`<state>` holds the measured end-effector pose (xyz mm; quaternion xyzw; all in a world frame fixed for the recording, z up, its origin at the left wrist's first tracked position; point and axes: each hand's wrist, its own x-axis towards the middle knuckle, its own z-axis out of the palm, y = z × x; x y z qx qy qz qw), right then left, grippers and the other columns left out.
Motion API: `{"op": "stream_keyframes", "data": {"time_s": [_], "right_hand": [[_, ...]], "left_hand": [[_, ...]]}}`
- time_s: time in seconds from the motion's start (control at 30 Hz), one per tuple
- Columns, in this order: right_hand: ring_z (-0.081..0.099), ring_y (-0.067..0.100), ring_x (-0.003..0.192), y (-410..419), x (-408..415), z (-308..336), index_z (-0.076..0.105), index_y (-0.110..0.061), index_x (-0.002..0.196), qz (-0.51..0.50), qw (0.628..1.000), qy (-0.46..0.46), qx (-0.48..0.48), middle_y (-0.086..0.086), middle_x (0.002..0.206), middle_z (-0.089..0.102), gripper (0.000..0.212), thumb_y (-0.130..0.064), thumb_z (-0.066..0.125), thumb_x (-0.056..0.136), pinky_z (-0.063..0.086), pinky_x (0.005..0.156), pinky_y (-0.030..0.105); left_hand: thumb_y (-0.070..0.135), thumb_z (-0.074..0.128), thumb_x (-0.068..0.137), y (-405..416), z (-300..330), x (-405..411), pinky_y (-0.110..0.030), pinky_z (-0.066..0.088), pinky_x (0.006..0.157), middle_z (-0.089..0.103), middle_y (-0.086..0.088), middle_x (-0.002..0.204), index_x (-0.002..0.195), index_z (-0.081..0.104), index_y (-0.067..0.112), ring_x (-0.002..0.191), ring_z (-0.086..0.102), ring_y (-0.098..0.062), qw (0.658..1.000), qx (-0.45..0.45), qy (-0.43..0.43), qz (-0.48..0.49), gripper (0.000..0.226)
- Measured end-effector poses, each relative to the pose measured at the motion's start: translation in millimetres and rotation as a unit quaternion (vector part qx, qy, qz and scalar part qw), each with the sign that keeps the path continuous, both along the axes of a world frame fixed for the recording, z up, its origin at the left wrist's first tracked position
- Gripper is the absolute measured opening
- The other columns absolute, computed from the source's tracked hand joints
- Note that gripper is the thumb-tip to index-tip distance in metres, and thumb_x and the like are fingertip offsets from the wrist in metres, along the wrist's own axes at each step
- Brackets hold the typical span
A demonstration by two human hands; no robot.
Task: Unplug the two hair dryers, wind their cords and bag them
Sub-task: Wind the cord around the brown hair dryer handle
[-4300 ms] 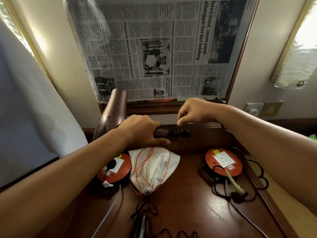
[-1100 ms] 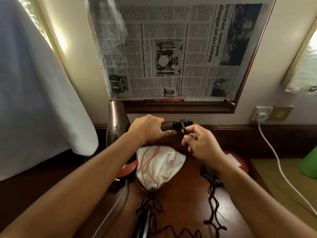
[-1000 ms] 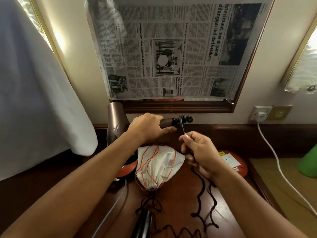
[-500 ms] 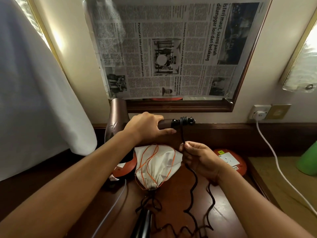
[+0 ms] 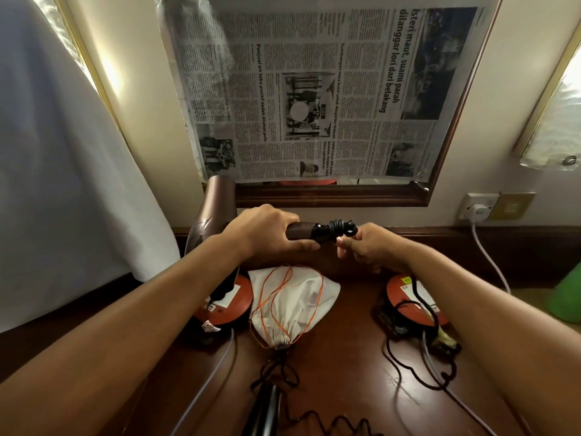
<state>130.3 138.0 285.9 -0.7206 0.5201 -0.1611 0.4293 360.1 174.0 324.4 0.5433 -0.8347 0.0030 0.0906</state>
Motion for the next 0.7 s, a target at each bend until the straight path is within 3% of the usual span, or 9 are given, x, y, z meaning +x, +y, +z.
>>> {"op": "stream_keyframes", "data": {"time_s": [0.13,0.2,0.27,0.33,0.4,0.47,0.57,0.7], "right_hand": [[0.043,0.022,0.051,-15,-4,22,0.07,-0.024,0.084,0.069,0.991,0.102,-0.044,0.009,0.062,0.048,0.02,-0.032,0.053,0.089,0.039,0.049,0.03],[0.042,0.026,0.058,-23,-3,29,0.072,-0.026,0.075,0.093,0.987,0.119,-0.063,0.014,0.069,0.051,0.022,-0.028,0.051,0.082,0.036,0.054,0.034],[0.043,0.027,0.059,-28,-2,34,0.073,-0.026,0.071,0.112,0.983,0.122,-0.075,0.018,0.067,0.053,0.024,-0.024,0.056,0.088,0.035,0.055,0.034],[0.051,0.028,0.065,-31,1,40,0.075,-0.028,0.076,0.125,0.981,0.124,-0.086,0.025,0.076,0.063,0.018,-0.036,0.061,0.085,0.043,0.061,0.039],[0.058,0.032,0.07,-30,3,47,0.075,-0.027,0.081,0.135,0.979,0.122,-0.097,0.025,0.089,0.069,0.015,-0.039,0.066,0.083,0.049,0.069,0.048],[0.062,0.042,0.077,-29,6,53,0.076,-0.024,0.082,0.148,0.973,0.134,-0.119,0.019,0.088,0.071,0.01,-0.032,0.069,0.084,0.052,0.077,0.053],[0.068,0.027,0.084,-24,10,62,0.076,-0.019,0.085,0.163,0.966,0.142,-0.14,0.006,0.086,0.074,0.008,-0.025,0.07,0.084,0.053,0.083,0.042],[0.062,0.001,0.068,-17,13,65,0.074,-0.017,0.081,0.157,0.966,0.127,-0.162,-0.003,0.077,0.071,0.005,-0.02,0.071,0.084,0.05,0.071,0.021]], "left_hand": [[0.075,0.048,0.078,1,0,-1,-0.03,0.043,0.064,0.052,0.013,0.07,0.079,0.049,0.034,0.069,0.054,-0.01,1.0,0.005,-0.004,-0.012,0.042],[0.077,0.047,0.077,2,0,-2,-0.03,0.041,0.062,0.05,0.014,0.069,0.08,0.049,0.035,0.067,0.052,-0.009,1.0,0.0,-0.013,-0.017,0.042],[0.078,0.046,0.077,3,0,-4,-0.029,0.037,0.062,0.049,0.015,0.067,0.084,0.051,0.034,0.067,0.05,-0.008,0.999,-0.005,-0.03,-0.018,0.045],[0.079,0.045,0.076,4,1,-7,-0.029,0.036,0.063,0.051,0.014,0.07,0.087,0.052,0.033,0.07,0.051,-0.01,0.999,-0.003,-0.047,-0.018,0.048],[0.079,0.046,0.077,5,1,-11,-0.029,0.038,0.064,0.058,0.009,0.079,0.093,0.056,0.03,0.074,0.052,-0.012,0.998,-0.002,-0.067,-0.016,0.053],[0.079,0.045,0.077,6,0,-14,-0.03,0.041,0.065,0.061,0.006,0.086,0.1,0.059,0.027,0.076,0.053,-0.013,0.996,-0.007,-0.091,-0.016,0.058],[0.078,0.045,0.078,7,-2,-18,-0.029,0.038,0.063,0.056,0.007,0.082,0.1,0.059,0.027,0.073,0.051,-0.014,0.994,-0.007,-0.105,-0.016,0.057],[0.079,0.045,0.078,7,-5,-20,-0.029,0.037,0.059,0.051,0.008,0.075,0.101,0.059,0.028,0.069,0.05,-0.014,0.994,-0.006,-0.108,-0.011,0.057]]}}
